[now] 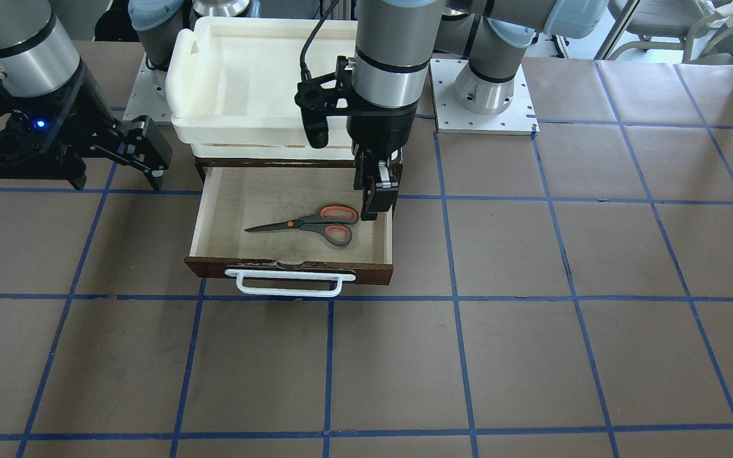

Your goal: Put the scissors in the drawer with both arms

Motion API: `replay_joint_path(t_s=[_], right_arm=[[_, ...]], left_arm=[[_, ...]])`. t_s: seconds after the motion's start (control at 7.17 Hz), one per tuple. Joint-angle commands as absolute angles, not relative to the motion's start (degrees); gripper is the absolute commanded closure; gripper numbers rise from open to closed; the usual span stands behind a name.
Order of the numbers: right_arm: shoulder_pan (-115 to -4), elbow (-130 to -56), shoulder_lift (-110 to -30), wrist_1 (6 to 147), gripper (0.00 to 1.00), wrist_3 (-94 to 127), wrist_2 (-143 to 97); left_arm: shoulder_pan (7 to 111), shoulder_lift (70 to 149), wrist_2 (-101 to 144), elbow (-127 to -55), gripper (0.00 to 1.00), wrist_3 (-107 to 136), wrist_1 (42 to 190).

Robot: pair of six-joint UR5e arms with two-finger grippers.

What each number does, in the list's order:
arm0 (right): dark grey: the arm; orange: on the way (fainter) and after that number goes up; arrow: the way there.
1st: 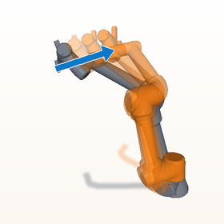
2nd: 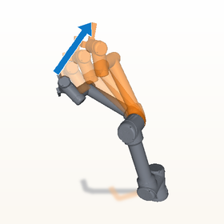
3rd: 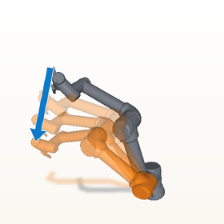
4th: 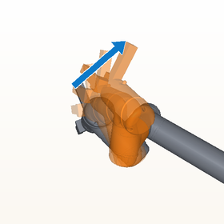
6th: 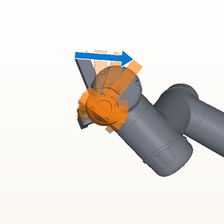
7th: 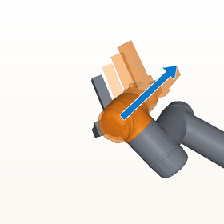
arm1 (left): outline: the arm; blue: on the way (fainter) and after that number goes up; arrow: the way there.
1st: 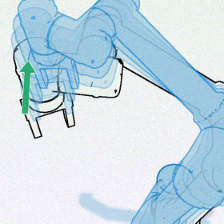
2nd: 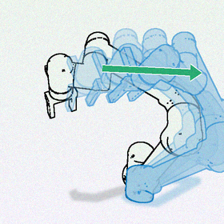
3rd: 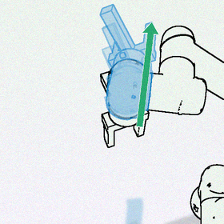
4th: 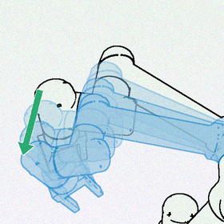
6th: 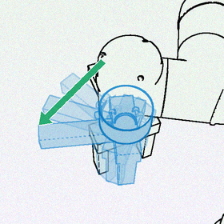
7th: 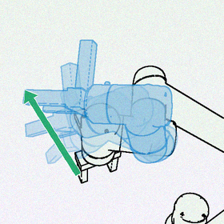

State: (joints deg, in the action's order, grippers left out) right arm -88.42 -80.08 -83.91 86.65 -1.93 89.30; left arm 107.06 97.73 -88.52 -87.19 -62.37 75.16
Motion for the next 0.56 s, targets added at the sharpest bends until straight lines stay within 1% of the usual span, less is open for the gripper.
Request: replay_joint_path(t_s=[0.0,0.14,0.42], right_arm=[[-88.42,-80.33,-83.94,86.66,0.00,-1.85,89.21],[-88.50,-80.33,-83.94,86.66,0.00,-1.85,89.21],[-88.50,-80.33,-83.94,86.84,0.00,-1.85,89.03]], left_arm=[[98.83,91.70,-88.25,-87.27,0.22,-64.23,81.27],[96.53,88.80,-89.29,-87.19,0.00,-62.68,83.04],[89.34,86.23,-89.12,-87.54,0.00,-50.78,83.58]])
